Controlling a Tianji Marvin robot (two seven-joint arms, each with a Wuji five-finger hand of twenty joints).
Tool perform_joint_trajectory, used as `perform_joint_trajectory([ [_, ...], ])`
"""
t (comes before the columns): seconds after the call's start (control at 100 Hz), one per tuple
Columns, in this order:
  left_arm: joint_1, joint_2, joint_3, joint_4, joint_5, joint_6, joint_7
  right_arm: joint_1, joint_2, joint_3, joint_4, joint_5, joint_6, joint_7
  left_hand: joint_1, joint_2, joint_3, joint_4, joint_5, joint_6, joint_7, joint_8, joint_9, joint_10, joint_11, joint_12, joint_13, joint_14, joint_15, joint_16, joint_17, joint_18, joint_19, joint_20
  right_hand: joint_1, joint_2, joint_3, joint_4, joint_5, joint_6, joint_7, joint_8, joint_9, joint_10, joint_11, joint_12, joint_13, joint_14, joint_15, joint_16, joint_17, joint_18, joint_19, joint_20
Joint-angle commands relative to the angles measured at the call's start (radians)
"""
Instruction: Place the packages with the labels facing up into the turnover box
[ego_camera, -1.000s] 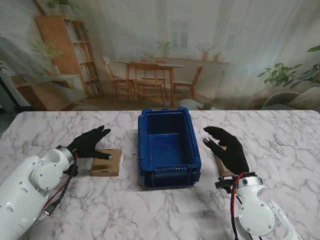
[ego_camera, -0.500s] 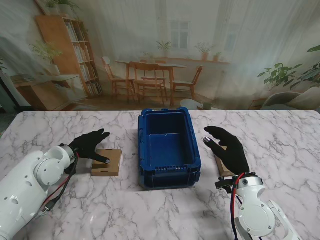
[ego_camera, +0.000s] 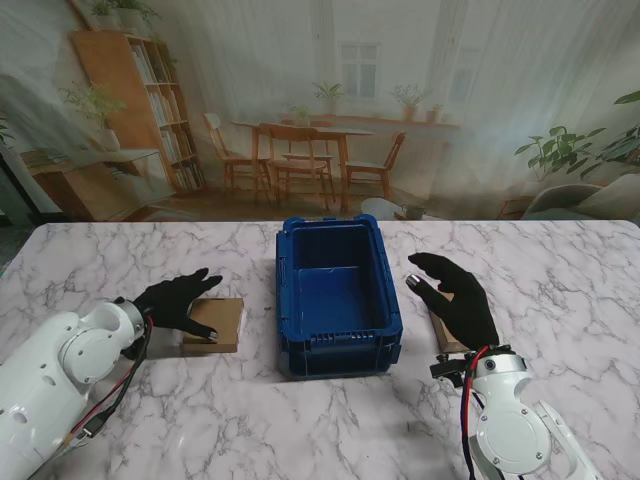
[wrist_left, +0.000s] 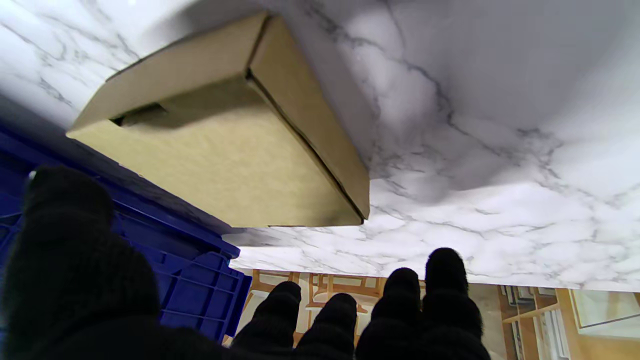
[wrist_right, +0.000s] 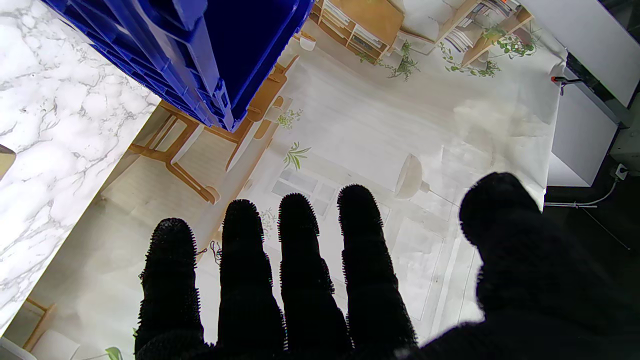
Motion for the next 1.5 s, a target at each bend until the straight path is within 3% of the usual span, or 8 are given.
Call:
perform_joint_trajectory([
  [0.0, -0.001, -0.001, 0.013, -0.003, 0.000, 0.002, -0.014, -0.001, -0.002, -0.003, 0.000, -0.001, 0.009, 0.002, -0.031, 0.001, 0.005, -0.013, -0.027, -0.021, -0.019, -0.019, -0.053, -0.008, -0.025, -0.009, 0.024, 0.028, 0.021, 0.010, 0.002, 0.034, 0.031, 0.022, -0.002, 0.026, -0.001, 0.026, 0.017, -0.027, 0.011, 0.027, 0.007, -0.005, 0.018, 0.008, 0.009, -0.014, 0.003, 0.012, -0.013, 0.005, 0.010, -0.003],
  [0.42, -0.012, -0.001, 0.041, 0.008, 0.003, 0.006, -0.008, 0.001, -0.003, -0.006, -0.001, 0.002, 0.015, 0.000, -0.033, 0.023, 0.005, -0.013, -0.027, -0.021, -0.016, -0.027, -0.053, -0.012, -0.025, -0.009, 0.031, 0.021, 0.023, 0.025, -0.035, 0.026, 0.122, 0.017, -0.004, 0.026, -0.002, 0.026, 0.016, -0.027, 0.010, 0.027, 0.006, -0.002, 0.019, 0.010, 0.010, -0.014, 0.003, 0.013, -0.012, 0.004, 0.008, -0.003],
  [0.45, -0.014, 0.000, 0.042, 0.008, 0.011, 0.003, -0.008, 0.001, -0.003, -0.007, -0.001, 0.002, 0.015, 0.001, -0.033, 0.020, 0.005, -0.013, -0.026, -0.021, -0.016, -0.027, -0.053, -0.011, -0.025, -0.009, 0.027, 0.011, 0.021, 0.025, -0.040, 0.018, 0.123, 0.015, -0.004, 0.026, -0.002, 0.026, 0.017, -0.027, 0.010, 0.027, 0.006, -0.003, 0.019, 0.010, 0.010, -0.013, 0.003, 0.013, -0.012, 0.004, 0.008, -0.003],
  [0.57, -0.019, 0.004, 0.042, 0.014, 0.050, -0.013, -0.001, 0.003, -0.002, -0.007, 0.001, 0.001, 0.017, 0.003, -0.035, 0.008, 0.003, -0.013, -0.026, -0.022, -0.013, -0.023, -0.052, -0.022, -0.025, -0.009, -0.006, -0.111, -0.006, 0.015, -0.081, -0.050, 0.108, -0.003, -0.003, 0.021, -0.003, 0.026, 0.017, -0.028, 0.010, 0.027, 0.006, -0.004, 0.019, 0.011, 0.009, -0.014, 0.003, 0.014, -0.013, 0.004, 0.007, -0.003],
  [0.83, -0.023, 0.010, 0.034, 0.025, 0.100, -0.041, 0.019, 0.007, 0.000, -0.008, 0.005, -0.015, 0.020, 0.005, -0.029, -0.023, 0.000, -0.019, -0.025, 0.036, -0.003, 0.005, -0.051, -0.031, -0.025, -0.009, -0.018, -0.189, -0.030, -0.004, -0.089, -0.139, 0.087, -0.028, 0.009, -0.018, 0.011, 0.026, 0.013, -0.034, 0.012, 0.029, 0.011, -0.012, 0.023, 0.013, 0.020, -0.019, 0.007, 0.015, -0.012, 0.007, 0.003, -0.003],
  [1.13, -0.013, 0.019, 0.009, 0.044, 0.189, -0.072, 0.068, 0.009, 0.002, -0.008, 0.010, -0.052, 0.030, -0.003, -0.032, -0.028, -0.001, -0.024, -0.027, 0.094, 0.016, 0.133, -0.045, -0.033, -0.014, 0.036, 0.017, -0.209, -0.012, 0.003, -0.092, -0.167, 0.165, -0.024, -0.009, -0.058, 0.079, 0.011, -0.006, -0.030, 0.025, 0.036, 0.006, -0.019, 0.034, 0.020, 0.024, -0.022, 0.015, 0.020, -0.020, 0.010, -0.013, -0.005],
  [1.33, -0.016, 0.024, 0.002, 0.058, 0.221, -0.076, 0.077, 0.012, 0.003, -0.012, 0.012, -0.065, 0.040, -0.001, -0.038, -0.025, -0.001, -0.022, -0.032, 0.048, -0.010, 0.118, -0.046, -0.042, -0.018, 0.032, 0.008, -0.211, -0.015, 0.010, -0.109, -0.167, 0.172, -0.023, 0.008, -0.088, 0.098, 0.009, -0.012, -0.028, 0.026, 0.036, 0.005, -0.025, 0.039, 0.024, 0.026, -0.025, 0.018, 0.023, -0.024, 0.012, -0.025, -0.006],
  [1.49, -0.029, 0.027, 0.019, 0.076, 0.228, -0.071, 0.079, 0.014, 0.006, -0.014, 0.014, -0.090, 0.048, -0.001, -0.039, -0.027, 0.000, -0.023, -0.026, 0.053, -0.012, 0.081, -0.049, -0.057, -0.027, 0.007, 0.008, -0.218, -0.021, 0.012, -0.109, -0.159, 0.171, -0.026, 0.012, -0.116, 0.150, 0.001, -0.021, -0.025, 0.030, 0.037, 0.006, -0.028, 0.042, 0.027, 0.033, -0.029, 0.020, 0.024, -0.027, 0.016, -0.045, -0.007],
])
